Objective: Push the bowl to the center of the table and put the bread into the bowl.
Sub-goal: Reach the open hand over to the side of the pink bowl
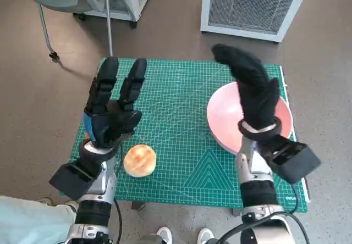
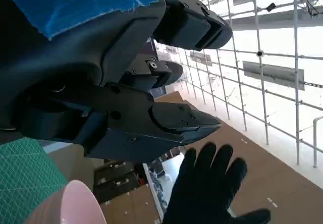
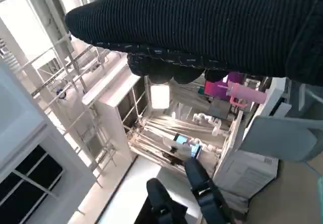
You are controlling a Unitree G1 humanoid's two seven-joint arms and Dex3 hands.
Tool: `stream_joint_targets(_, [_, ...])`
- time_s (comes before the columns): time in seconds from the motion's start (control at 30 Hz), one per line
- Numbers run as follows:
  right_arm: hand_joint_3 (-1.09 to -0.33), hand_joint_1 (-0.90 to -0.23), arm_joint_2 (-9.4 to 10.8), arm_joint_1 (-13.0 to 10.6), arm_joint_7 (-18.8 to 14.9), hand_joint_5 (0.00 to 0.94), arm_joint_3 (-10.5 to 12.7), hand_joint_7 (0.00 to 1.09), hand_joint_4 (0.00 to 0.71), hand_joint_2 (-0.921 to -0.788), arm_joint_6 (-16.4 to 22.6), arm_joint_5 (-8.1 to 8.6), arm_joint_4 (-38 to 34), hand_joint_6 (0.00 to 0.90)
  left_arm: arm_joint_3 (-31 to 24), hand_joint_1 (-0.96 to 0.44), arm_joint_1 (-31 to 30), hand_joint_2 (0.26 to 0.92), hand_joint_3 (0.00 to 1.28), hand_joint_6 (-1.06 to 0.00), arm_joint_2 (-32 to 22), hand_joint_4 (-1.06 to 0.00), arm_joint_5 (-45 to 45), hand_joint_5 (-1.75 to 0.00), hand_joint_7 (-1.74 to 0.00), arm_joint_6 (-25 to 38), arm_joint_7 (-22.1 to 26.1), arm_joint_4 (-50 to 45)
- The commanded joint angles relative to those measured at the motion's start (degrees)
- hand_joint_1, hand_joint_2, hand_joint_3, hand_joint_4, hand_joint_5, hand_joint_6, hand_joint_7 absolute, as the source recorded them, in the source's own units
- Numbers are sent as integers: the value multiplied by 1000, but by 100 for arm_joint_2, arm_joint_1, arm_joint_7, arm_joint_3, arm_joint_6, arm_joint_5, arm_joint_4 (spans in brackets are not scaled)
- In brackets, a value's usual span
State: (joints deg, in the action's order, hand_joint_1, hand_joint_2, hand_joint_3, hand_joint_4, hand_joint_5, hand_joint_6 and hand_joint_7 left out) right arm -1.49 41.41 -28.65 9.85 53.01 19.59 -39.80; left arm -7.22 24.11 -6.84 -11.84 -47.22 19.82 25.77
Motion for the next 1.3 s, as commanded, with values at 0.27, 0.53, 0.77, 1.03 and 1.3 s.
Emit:
stream_joint_targets(0.27, [-833, -512, -382, -296, 1196, 0, 645, 658, 256, -921, 434, -580, -675, -1, -16, -18, 61, 921, 244, -492, -7, -375, -114, -3, -2, 23, 18, -79])
stream_joint_targets(0.53, [-817, -498, -742, -346, 2115, 8, 938, 665, 265, -921, 647, -1042, -1424, 6, -33, -19, 55, 921, 245, -499, 4, -382, -136, -5, -5, 1, 20, -50])
stream_joint_targets(0.77, [-823, -474, -1005, -356, 2346, 7, 1132, 646, 264, -921, 596, -950, -2019, 0, -43, -20, 64, 921, 246, -499, 20, -382, -136, -3, -4, -4, 9, -16])
stream_joint_targets(1.03, [-831, -461, -1013, -390, 2235, 7, 1257, 638, 267, -921, 278, -729, -2373, 2, -27, -27, 73, 921, 246, -499, 42, -382, -149, -2, -3, 29, 24, -8])
stream_joint_targets(1.3, [-887, -429, -979, -400, 1882, 1, 1380, 556, 214, -921, -212, -468, -2735, -1, -28, -28, 71, 921, 246, -499, 37, -383, -160, -2, -3, 34, 51, 3])
